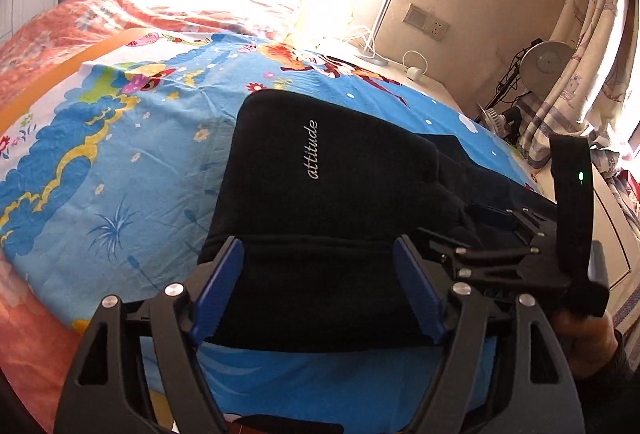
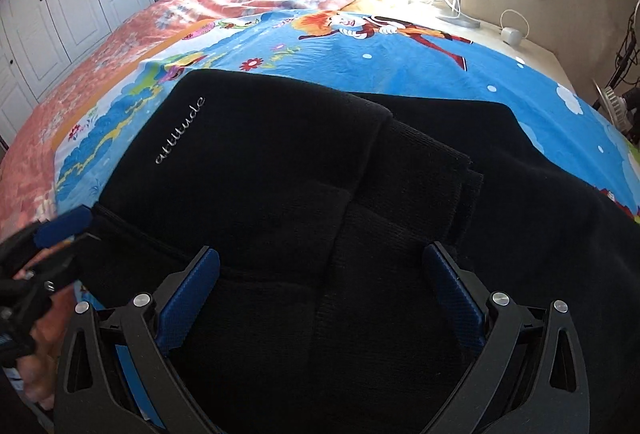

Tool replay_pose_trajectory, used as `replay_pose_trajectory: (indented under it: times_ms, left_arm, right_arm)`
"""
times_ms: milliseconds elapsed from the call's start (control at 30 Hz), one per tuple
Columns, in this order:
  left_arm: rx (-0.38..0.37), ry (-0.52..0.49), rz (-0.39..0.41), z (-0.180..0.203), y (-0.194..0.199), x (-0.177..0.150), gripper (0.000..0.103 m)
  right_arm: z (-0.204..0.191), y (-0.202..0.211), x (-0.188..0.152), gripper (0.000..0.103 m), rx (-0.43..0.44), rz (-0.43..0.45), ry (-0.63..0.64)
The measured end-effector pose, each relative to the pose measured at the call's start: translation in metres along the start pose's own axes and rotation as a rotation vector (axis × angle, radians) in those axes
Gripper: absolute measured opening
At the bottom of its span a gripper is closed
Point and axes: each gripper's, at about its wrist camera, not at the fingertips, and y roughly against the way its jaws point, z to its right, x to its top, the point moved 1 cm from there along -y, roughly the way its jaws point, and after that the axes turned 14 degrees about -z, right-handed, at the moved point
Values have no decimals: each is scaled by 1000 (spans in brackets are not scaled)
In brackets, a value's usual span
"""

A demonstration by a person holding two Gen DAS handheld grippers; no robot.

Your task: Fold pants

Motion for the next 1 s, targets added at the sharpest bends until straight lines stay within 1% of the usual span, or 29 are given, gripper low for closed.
replay_pose_trajectory:
  times_ms: [33, 67, 100, 133, 200, 233, 267, 300, 333, 400, 433, 467, 500, 533, 567, 633, 700, 733, 800, 867, 900, 967, 1000]
  left_arm:
    - [32, 0, 44, 3, 8, 5, 90]
    - [39, -13, 99, 6, 16, 9, 100]
    - [22, -55, 142, 10, 22, 14, 101]
    - [35, -108, 152, 16, 23, 23, 101]
    - [138, -139, 169, 24, 19, 43, 100]
    - [129, -150, 153, 26, 12, 54, 100]
    - [121, -157, 99, 29, 1, 66, 90]
    - [124, -164, 51, 32, -12, 78, 66]
    - [129, -174, 18, 36, -25, 87, 56]
    - [136, -206, -50, 43, -54, 104, 43]
    - [153, -218, -87, 45, -69, 113, 40]
    - [166, -217, -135, 43, -88, 120, 39]
    - [155, -203, -172, 39, -103, 126, 39]
    - [149, -185, -197, 35, -114, 132, 39]
    - [148, -171, -202, 32, -120, 136, 40]
    - [147, -148, -216, 31, -124, 140, 40]
    - [151, -136, -208, 32, -123, 140, 40]
    - [151, -129, -192, 32, -118, 138, 40]
    - [153, -111, -131, 31, -96, 132, 38]
    - [170, -64, -66, 25, -70, 121, 38]
    - [164, -36, -53, 20, -61, 114, 38]
    - [145, 12, -49, 9, -53, 96, 38]
    - [152, 25, -65, 4, -55, 87, 38]
  right_arm:
    - [-3, 0, -2, 98, -18, 9, 1]
    - [-3, 0, -3, 98, -22, 10, -12]
    - [-2, 0, -3, 98, -19, 7, -21]
    - [-1, -1, -2, 98, -15, 4, -23]
    - [1, -1, -2, 98, -7, 0, -28]
    - [0, -1, -2, 98, -8, -2, -30]
    - [0, -1, -1, 98, -9, -4, -32]
    - [0, -1, -1, 98, -9, -5, -35]
    - [0, -1, -2, 98, -9, -6, -36]
    - [-1, 0, -2, 98, -7, -5, -34]
    - [0, 0, -2, 98, -6, -5, -33]
    - [0, 0, -2, 98, -6, -5, -32]
    - [-1, 0, -3, 98, -6, -5, -30]
    - [-1, 0, -2, 98, -5, -6, -28]
    - [-1, 0, -3, 98, -4, -6, -27]
    - [-1, 0, -3, 98, -1, -6, -27]
    - [-1, 0, -3, 98, -1, -6, -28]
    - [-1, 0, -3, 98, -2, -5, -27]
    - [1, 0, -2, 98, 0, -3, -25]
    - [1, -1, -2, 99, 1, -4, -26]
    - [0, -1, -2, 99, -2, -3, -27]
    - [0, -1, -2, 99, -7, -3, -29]
    - [0, -1, -2, 99, -7, -4, -30]
